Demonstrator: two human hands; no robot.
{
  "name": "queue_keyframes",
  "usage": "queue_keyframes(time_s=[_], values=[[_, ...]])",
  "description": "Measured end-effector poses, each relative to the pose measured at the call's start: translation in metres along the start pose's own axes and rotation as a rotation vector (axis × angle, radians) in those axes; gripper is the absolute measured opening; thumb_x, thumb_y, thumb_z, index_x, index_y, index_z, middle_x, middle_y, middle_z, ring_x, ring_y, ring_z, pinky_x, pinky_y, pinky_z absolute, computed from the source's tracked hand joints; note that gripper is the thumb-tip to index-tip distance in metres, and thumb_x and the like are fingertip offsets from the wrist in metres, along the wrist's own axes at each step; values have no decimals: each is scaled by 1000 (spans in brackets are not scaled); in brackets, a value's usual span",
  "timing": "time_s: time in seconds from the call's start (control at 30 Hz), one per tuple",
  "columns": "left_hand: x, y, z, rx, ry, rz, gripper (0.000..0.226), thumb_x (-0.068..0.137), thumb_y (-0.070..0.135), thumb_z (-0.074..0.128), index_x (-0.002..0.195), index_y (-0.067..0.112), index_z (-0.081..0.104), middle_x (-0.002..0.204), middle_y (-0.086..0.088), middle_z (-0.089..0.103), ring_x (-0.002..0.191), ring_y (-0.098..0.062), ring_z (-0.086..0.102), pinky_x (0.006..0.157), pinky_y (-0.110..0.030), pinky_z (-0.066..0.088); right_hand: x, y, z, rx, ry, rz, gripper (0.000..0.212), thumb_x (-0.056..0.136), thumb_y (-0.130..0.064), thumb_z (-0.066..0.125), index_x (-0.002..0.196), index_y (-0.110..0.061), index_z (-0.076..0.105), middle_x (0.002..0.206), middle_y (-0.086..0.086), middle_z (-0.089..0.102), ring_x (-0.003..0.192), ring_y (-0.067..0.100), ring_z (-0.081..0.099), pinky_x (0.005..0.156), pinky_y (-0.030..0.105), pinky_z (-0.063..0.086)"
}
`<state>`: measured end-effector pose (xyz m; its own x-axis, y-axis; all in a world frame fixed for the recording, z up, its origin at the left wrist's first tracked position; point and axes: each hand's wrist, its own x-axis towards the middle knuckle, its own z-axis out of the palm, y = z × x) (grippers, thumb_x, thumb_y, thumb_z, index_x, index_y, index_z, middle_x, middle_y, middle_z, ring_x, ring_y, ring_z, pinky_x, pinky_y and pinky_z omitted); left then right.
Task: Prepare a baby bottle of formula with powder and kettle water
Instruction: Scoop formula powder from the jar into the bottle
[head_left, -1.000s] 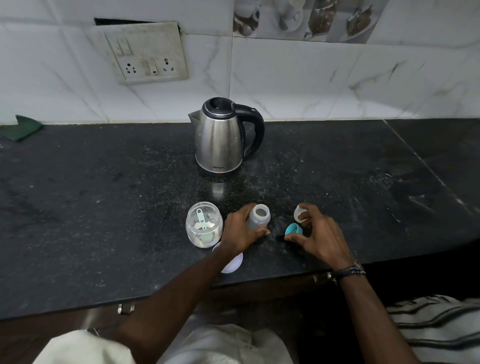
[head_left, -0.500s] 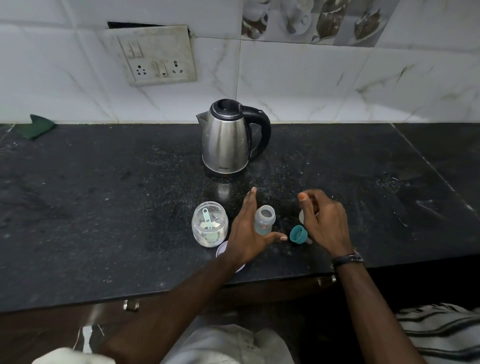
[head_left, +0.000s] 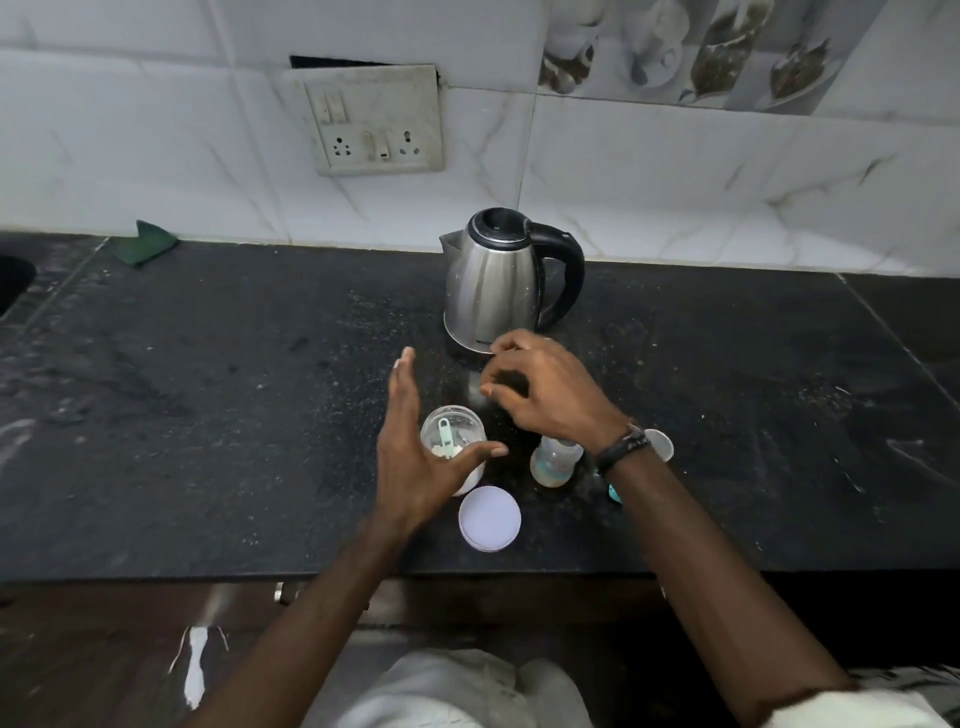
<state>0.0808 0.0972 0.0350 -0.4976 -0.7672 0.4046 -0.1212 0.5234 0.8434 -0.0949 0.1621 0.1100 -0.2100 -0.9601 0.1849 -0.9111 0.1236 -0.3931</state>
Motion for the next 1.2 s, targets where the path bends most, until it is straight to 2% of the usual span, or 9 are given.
queue_keyframes(time_s=[0.13,0.23,0.37,0.47,0.57,0.67,0.77,1.0,1.2], values=[[-12,-29,-14,27,-22,-116,143,53,68,85,162,16,9,169,3,17,154,-9,19,121,-17,20,21,-21,16,-99,-288,-111,18,89,-35,66,104,-28,75,124,1,59,113,21,57,92,38,47],[-20,-46,-13,23,-116,-251,158,40,76,85,162,23,0,170,8,10,154,-3,14,121,-20,19,34,-30,34,-276,-470,-165,24,88,-30,65,110,-31,74,119,5,59,109,28,57,83,41,49],[-23,-60,-5,-16,-235,-389,170,27,75,90,162,27,-3,169,7,16,151,-5,20,121,-30,27,43,-35,53,-450,-547,-247,36,88,-18,62,119,-36,70,115,3,58,105,29,59,71,34,37],[-24,-64,0,-18,-296,-428,161,32,64,95,162,24,8,161,5,37,143,-10,41,116,-33,39,44,-39,58,-514,-560,-284,34,93,-19,59,121,-35,68,117,2,57,105,28,60,73,36,41],[-26,-67,4,-29,-296,-439,130,43,57,95,154,26,34,145,3,57,130,-12,56,110,-38,48,44,-45,57,-579,-565,-280,27,98,-18,50,117,-20,69,123,6,57,108,30,61,76,39,45],[-27,-67,6,-22,-270,-428,117,47,56,94,147,19,46,139,-1,62,126,-17,60,106,-47,50,41,-47,57,-644,-538,-277,28,100,-17,44,114,-13,69,122,9,61,108,32,63,72,38,47],[-27,-64,8,-5,-258,-385,97,54,34,98,138,17,53,122,4,67,111,-12,64,99,-48,53,37,-46,56,-682,-490,-282,26,99,-12,44,110,-10,68,117,11,64,104,33,65,74,40,51],[-27,-63,4,-8,-166,-351,96,52,44,100,135,31,53,124,13,67,112,-4,65,94,-41,56,28,-40,35,-529,-381,-190,14,85,-9,63,99,-8,63,112,10,61,98,32,61,73,40,45],[-31,-68,4,27,-111,-333,102,53,50,98,140,26,50,132,8,63,120,-10,62,100,-44,53,19,-39,26,-363,-244,-38,27,82,-34,73,84,-9,62,104,9,63,94,30,60,71,39,48]])
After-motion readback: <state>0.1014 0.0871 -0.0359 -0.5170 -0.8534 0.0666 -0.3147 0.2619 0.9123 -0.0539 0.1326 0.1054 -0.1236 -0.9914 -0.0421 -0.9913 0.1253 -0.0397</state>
